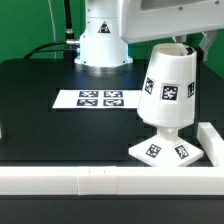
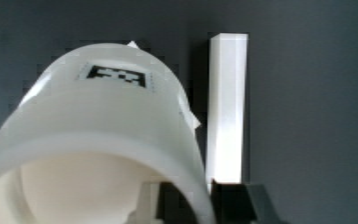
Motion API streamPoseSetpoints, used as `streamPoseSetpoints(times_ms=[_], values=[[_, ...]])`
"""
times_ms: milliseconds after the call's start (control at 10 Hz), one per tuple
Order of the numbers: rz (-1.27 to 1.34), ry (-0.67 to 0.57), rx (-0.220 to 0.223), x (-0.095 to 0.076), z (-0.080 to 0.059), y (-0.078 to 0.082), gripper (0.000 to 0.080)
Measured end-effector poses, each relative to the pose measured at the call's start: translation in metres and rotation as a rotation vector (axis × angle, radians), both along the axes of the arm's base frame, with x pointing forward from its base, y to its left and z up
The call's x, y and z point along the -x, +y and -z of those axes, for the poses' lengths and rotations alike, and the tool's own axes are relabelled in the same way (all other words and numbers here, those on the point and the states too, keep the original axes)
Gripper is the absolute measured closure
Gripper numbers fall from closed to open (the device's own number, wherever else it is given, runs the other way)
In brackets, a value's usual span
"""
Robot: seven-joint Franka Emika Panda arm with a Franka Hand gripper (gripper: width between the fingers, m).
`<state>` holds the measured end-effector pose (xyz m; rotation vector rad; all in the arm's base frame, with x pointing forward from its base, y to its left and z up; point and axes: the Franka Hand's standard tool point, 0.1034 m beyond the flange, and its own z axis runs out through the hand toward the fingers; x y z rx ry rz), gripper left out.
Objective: Assemble lamp
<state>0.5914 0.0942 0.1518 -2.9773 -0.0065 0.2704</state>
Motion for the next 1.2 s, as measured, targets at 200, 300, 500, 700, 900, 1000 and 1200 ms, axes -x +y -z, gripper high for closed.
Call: streamPoseSetpoints(times_ms=[200, 300, 500, 700, 900, 1000, 1200], values=[[0.0, 0.0, 0.0, 0.0, 0.0, 0.0, 0.0638], [0.001, -0.002, 0.0, 0.0, -0.001, 0.0, 0.0638], [0.002, -0.005, 0.0, -0.001, -0.003, -0.001, 0.03], [0.006, -0.002, 0.001, 0.0, -0.01, -0.005, 0.0171], [0.009, 0.052, 0.022, 0.007, -0.033, -0.003, 0.0104], [0.009, 0.066, 0.034, 0.006, -0.041, 0.001, 0.0104], [0.059, 0.052, 0.041, 0.001, -0.047, 0.008, 0.0101]])
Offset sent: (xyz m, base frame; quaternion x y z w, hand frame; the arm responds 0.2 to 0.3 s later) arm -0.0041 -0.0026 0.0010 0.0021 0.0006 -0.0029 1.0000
